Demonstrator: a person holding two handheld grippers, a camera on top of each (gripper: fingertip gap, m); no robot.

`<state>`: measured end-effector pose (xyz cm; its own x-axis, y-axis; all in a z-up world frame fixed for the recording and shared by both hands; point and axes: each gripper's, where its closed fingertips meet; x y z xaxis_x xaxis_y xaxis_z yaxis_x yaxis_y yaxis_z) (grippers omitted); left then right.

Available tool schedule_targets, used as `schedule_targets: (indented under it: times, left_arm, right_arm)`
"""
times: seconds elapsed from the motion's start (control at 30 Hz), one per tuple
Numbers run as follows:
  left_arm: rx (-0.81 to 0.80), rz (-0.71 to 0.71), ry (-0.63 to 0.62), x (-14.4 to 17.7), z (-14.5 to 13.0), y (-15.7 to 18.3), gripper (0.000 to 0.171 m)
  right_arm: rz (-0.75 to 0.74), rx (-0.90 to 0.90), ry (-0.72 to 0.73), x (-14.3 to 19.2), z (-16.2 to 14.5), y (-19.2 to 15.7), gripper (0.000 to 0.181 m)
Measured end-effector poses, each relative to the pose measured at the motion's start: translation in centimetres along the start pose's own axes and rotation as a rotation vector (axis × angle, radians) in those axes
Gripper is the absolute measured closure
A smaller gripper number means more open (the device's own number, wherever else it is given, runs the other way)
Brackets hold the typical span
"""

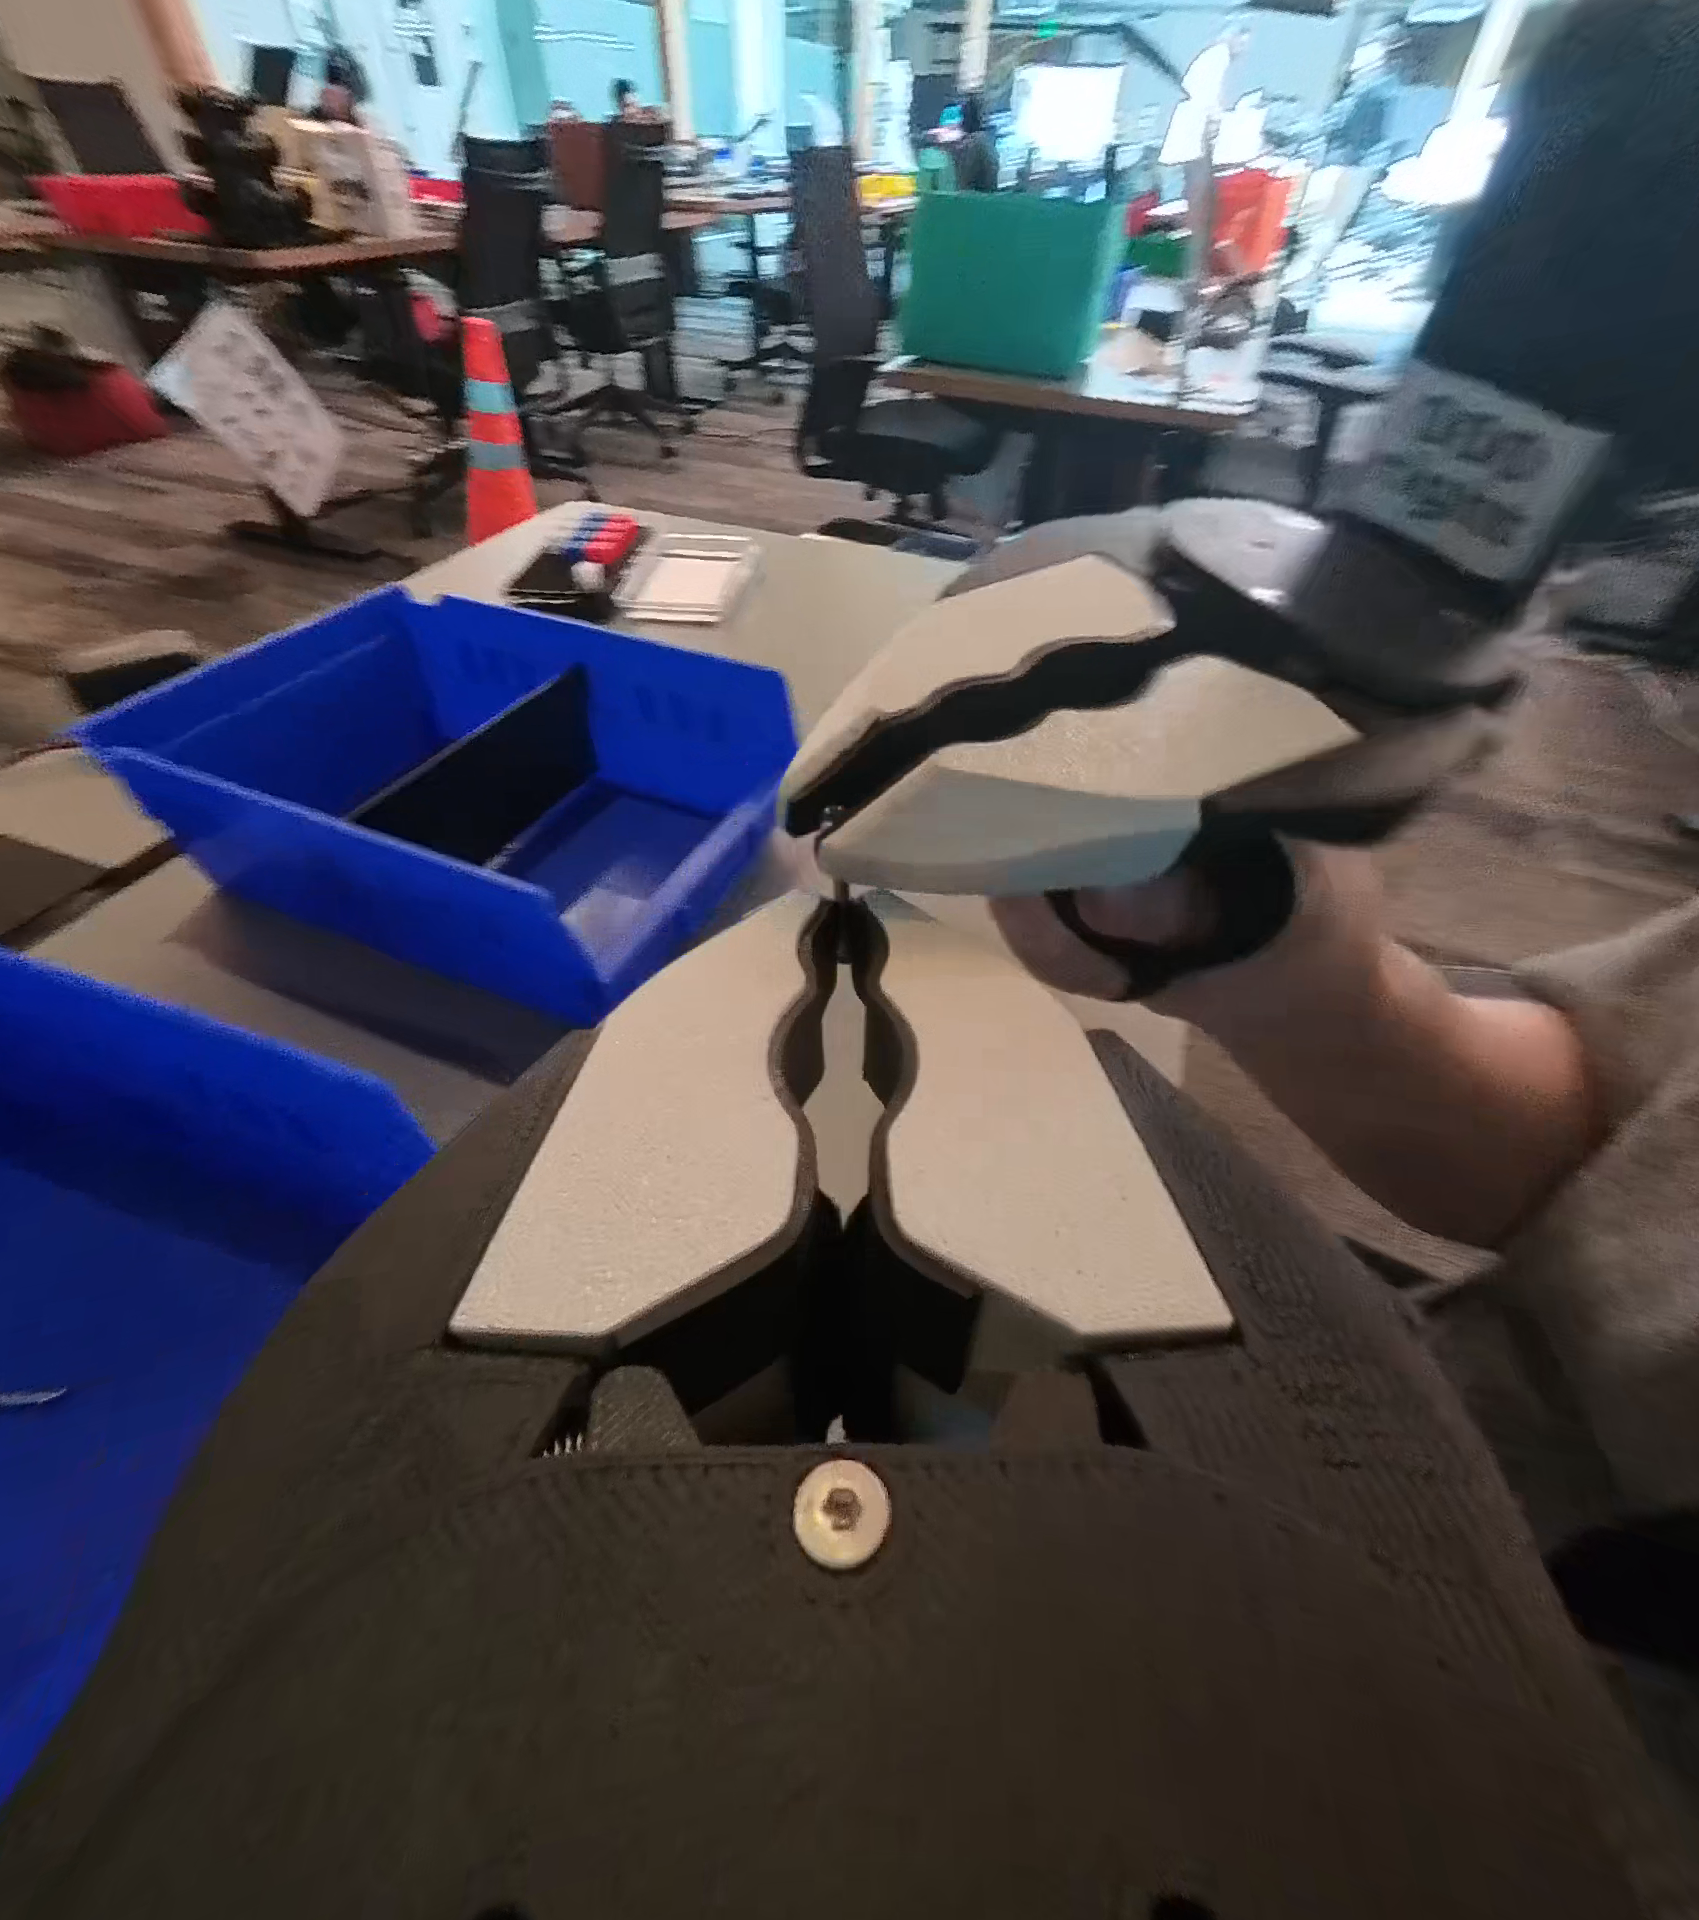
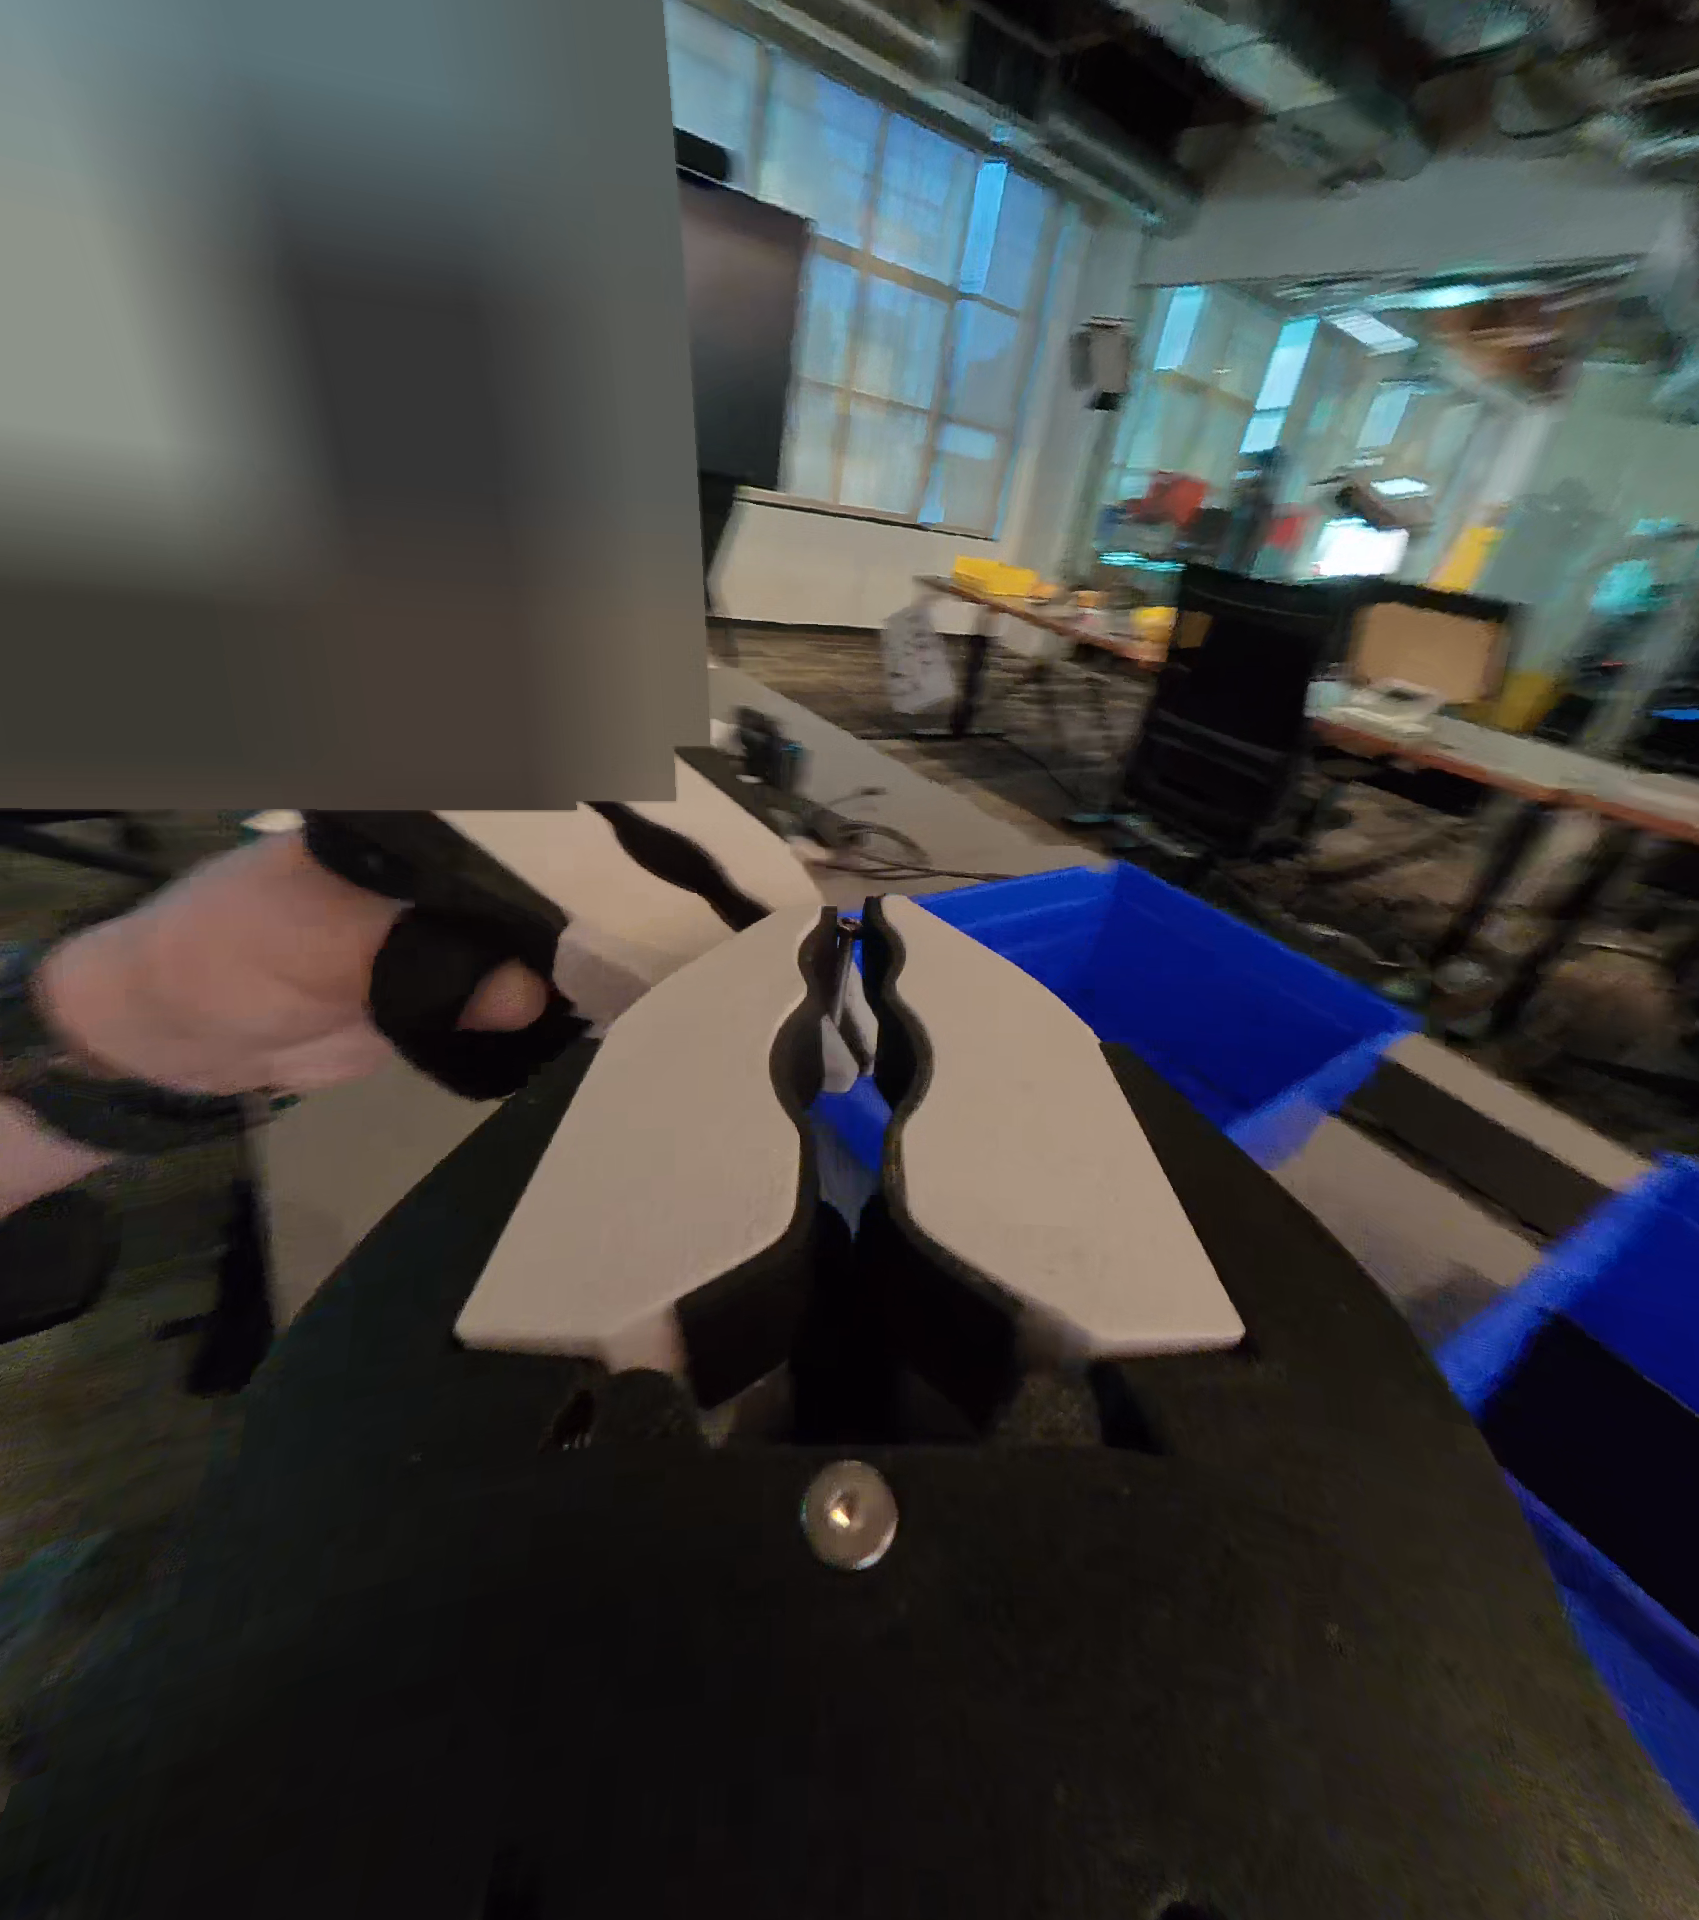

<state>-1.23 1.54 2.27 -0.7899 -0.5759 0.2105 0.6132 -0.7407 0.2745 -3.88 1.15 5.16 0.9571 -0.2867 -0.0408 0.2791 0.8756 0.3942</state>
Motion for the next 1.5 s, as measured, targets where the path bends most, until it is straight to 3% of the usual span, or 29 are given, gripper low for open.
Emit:
schedule_targets:
  times: [0.17,0.5,0.6,0.83,1.5]
  left_arm:
    - [0.061,-0.256,-0.087,1.0,-0.7,2.5,0.170]
    - [0.137,-0.630,-0.200,1.1,-2.4,8.6,0.170]
    - [0.172,-0.715,-0.191,1.5,-2.2,9.7,0.170]
    - [0.180,-0.749,-0.193,2.1,-2.0,10.3,0.170]
    - [0.202,-0.683,-0.219,1.4,-2.2,9.7,0.170]
  right_arm:
    - [0.500,-0.229,0.187,1.1,1.3,-2.1,0.177]
    - [1.501,-0.359,0.575,6.8,3.0,-5.3,0.177]
    - [1.696,-0.415,0.664,7.5,3.8,-5.7,0.176]
    - [1.779,-0.459,0.794,7.6,4.6,-6.1,0.177]
    - [1.708,-0.451,0.754,7.5,3.9,-5.6,0.175]
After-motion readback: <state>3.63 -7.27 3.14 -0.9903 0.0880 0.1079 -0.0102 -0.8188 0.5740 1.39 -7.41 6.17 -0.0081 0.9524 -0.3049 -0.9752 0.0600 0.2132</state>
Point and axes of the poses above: each gripper's, where its closed fingertips meet, x back along the fingers, z out of its top, y = z × x across the jaws, and after that the axes turned 14 degrees about x, right-handed
